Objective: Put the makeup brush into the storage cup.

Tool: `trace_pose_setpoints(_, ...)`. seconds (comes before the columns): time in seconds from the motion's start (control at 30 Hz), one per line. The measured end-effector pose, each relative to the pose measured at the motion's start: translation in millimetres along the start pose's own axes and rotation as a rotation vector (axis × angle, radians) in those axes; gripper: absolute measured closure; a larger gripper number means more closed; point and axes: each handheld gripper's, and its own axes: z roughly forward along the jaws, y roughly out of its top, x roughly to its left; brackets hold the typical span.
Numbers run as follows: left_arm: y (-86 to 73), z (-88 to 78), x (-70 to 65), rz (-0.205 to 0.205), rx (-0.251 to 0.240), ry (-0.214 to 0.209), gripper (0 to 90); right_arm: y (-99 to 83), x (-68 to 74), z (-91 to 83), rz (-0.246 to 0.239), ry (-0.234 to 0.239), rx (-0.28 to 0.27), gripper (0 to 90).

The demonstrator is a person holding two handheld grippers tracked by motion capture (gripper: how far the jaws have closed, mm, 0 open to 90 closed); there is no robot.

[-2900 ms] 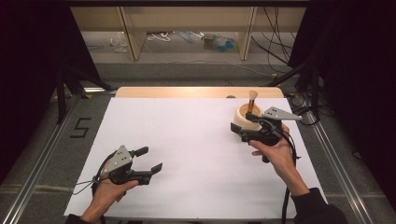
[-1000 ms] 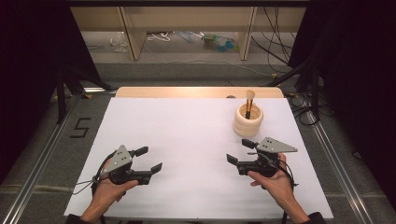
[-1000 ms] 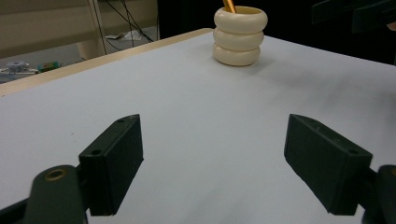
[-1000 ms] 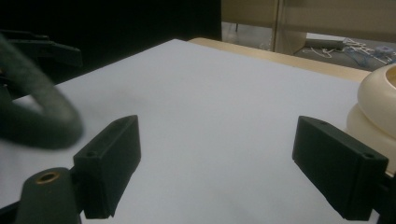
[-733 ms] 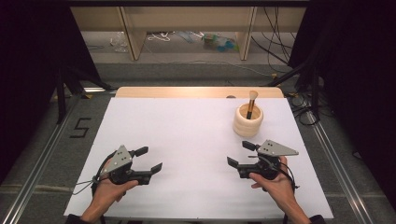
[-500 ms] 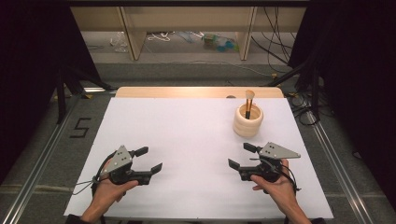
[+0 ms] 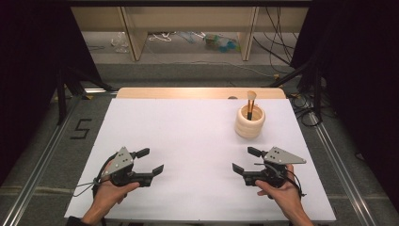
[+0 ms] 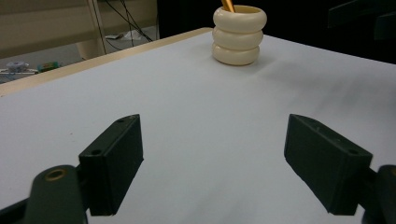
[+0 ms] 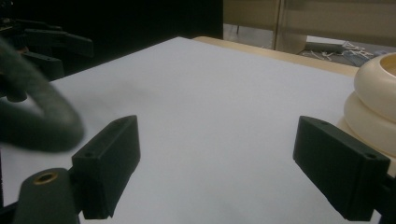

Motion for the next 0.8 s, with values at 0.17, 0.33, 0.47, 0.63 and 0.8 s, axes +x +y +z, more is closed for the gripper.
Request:
trace_pose_setpoints(0.17, 0.1, 0.0, -0.1, 0.000, -0.001, 0.000, 19.7, -0.9, 0.2, 0.5, -0.004, 0.008, -0.008, 15.9)
trace_pose_setpoints(0.33, 0.2, 0.1, 0.0, -0.002, -0.002, -0.001, 19.1, -0.5, -0.1, -0.8, -0.006, 0.006, 0.010, 15.9)
trace_pose_setpoints(0.47, 0.1, 0.8, 0.2, -0.009, -0.005, -0.003, 17.1, -0.3, -0.1, -1.1, -0.001, 0.006, 0.011, 15.9)
trace_pose_setpoints(0.63, -0.2, 1.1, 0.1, -0.007, 0.001, -0.004, 16.1, -0.5, -0.5, -0.9, -0.003, 0.004, 0.011, 15.9)
trace_pose_setpoints(0.8, -0.4, 1.7, 0.1, -0.012, 0.003, -0.008, 15.9, -0.7, -0.7, -0.8, -0.003, -0.001, 0.011, 15.9)
